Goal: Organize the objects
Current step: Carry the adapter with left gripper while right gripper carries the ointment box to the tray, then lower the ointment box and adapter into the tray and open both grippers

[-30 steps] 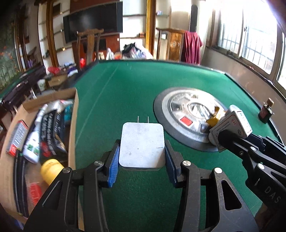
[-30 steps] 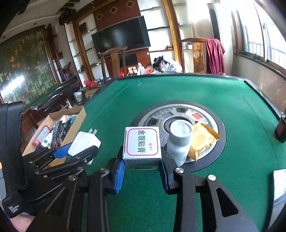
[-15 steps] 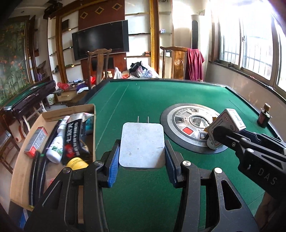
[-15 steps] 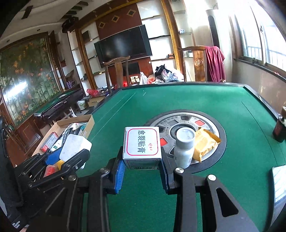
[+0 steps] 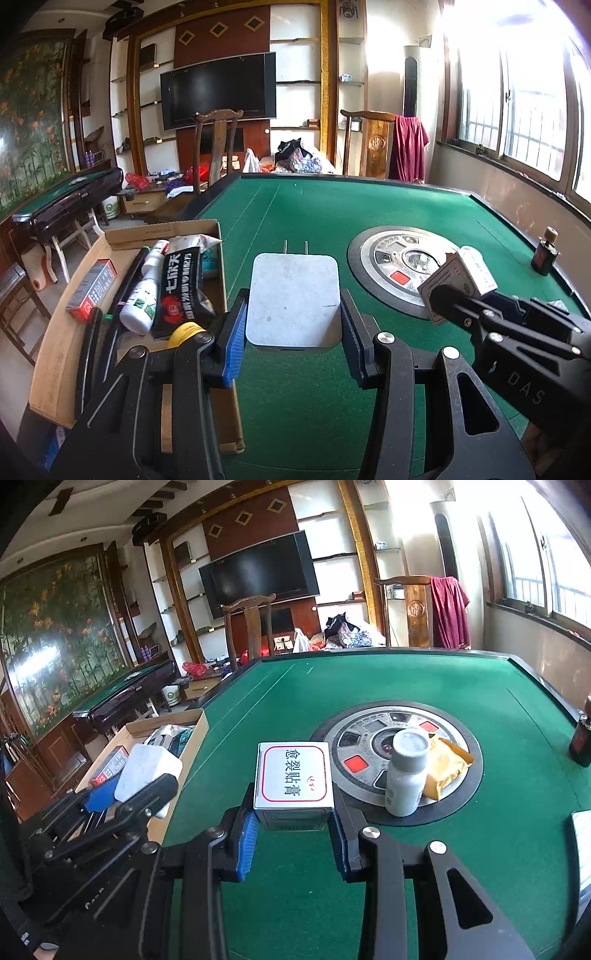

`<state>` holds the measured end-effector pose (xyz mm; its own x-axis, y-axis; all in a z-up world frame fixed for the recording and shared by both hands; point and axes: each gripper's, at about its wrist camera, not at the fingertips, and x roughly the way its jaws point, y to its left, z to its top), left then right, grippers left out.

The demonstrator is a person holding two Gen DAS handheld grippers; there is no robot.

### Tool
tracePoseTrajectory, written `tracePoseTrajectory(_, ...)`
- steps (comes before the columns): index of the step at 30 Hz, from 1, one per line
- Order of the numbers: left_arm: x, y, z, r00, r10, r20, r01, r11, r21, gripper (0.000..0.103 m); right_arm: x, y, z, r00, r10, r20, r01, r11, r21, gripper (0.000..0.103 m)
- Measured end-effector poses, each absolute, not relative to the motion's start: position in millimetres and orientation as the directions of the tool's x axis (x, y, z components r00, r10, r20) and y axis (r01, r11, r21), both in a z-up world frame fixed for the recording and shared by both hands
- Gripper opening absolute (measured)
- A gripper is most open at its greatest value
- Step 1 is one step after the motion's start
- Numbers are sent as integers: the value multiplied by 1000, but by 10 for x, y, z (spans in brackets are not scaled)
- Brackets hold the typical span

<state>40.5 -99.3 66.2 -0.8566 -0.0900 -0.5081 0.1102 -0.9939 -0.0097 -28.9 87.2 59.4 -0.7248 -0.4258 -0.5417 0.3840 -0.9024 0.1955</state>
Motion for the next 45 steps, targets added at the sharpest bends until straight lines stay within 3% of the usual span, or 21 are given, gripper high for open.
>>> tracePoseTrajectory(18,614,-1458,817,-880,-113,-461,173,-981,-89,45,-230,308,769,-698,-480,-532,458,-870,183,34)
tracePoseTrajectory(30,928,-2502,607,-813,-177,-555,327,-927,-184,45,-471,-987,983,-530,-597,-602,628,-754,195,34)
tracePoseTrajectory(45,943,-2792,298,-763,-134,-632,352,-906,-234,45,-803,-2173,499,-360,-560,-746,681,-704,200,34)
